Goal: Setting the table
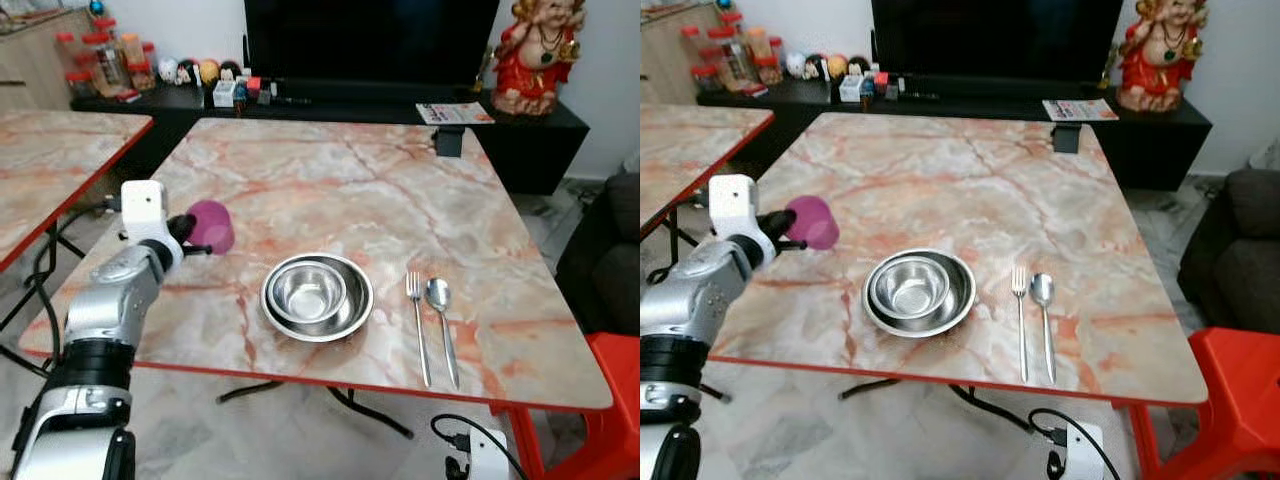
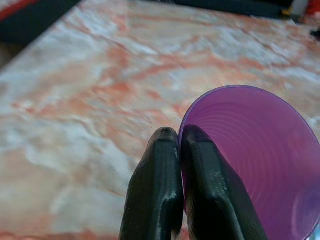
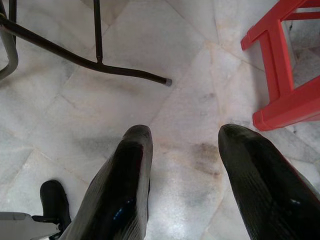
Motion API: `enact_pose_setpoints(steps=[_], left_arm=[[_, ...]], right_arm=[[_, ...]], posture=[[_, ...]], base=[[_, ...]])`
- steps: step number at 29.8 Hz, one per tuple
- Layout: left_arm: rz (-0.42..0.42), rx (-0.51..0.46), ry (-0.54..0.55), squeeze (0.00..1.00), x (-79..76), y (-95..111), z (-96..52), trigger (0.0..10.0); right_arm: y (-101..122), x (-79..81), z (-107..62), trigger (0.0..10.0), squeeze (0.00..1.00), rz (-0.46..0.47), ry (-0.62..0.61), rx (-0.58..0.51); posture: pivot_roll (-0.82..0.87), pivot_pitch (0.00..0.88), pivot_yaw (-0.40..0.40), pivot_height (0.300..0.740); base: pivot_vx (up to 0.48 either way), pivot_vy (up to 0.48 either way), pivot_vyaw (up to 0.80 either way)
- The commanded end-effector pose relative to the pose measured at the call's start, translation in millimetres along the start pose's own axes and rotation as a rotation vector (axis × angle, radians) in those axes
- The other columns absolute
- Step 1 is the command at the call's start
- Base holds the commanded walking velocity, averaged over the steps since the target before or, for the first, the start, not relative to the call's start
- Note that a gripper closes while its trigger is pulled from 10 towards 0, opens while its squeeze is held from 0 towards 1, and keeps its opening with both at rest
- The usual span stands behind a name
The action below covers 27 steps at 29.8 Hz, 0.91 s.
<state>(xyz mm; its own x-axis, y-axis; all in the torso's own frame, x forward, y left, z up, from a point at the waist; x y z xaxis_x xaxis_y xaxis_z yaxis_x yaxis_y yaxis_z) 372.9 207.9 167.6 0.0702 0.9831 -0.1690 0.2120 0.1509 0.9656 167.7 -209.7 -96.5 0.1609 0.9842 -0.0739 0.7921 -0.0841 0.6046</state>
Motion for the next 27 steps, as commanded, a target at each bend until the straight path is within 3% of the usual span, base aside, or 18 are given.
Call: enact_pose_setpoints(steps=[1, 10, 27], left_arm=[[0.020, 0.061, -0.009, 0.00, -5.1, -6, 3.0, 10.0], [0.028, 0.159, -0.003, 0.00, -14.0, -23, 10.2, 10.0], [0.082, 0.167, 0.039, 0.00, -13.2, -19, 10.1, 10.0]], right_arm=[[1, -1.8, 0.2, 10.0, 0.00, -0.006, -0.002, -0.003], [-5, -7.7, -1.6, 10.0, 0.00, -0.001, -0.018, 0.006], [-7, -5.2, -2.2, 10.0, 0.00, 0.002, -0.014, 0.008]], posture=[[-0.01, 0.000, -0.027, 0.728], [-0.03, 0.000, -0.023, 0.728], [-0.02, 0.000, -0.019, 0.728]], base=[[0.000, 0.000, 0.00], [0.000, 0.000, 0.00], [0.000, 0.000, 0.00]])
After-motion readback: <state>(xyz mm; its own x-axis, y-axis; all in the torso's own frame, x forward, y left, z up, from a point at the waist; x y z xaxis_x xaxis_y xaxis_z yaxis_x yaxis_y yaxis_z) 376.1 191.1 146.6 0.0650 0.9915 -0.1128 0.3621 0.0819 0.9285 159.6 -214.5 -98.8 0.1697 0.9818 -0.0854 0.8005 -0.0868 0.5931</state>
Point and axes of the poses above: a point about 5 cm out from each wrist's last joint towards the gripper, its own z axis pointing out of the wrist towards the gripper, its own y axis along the axis of the wrist's last joint, x = y × z, the point moved 1 cm from there along z, pointing out of the wrist towards the gripper, and after that the axes turned 4 degrees about -z, right-handed, at the moved point
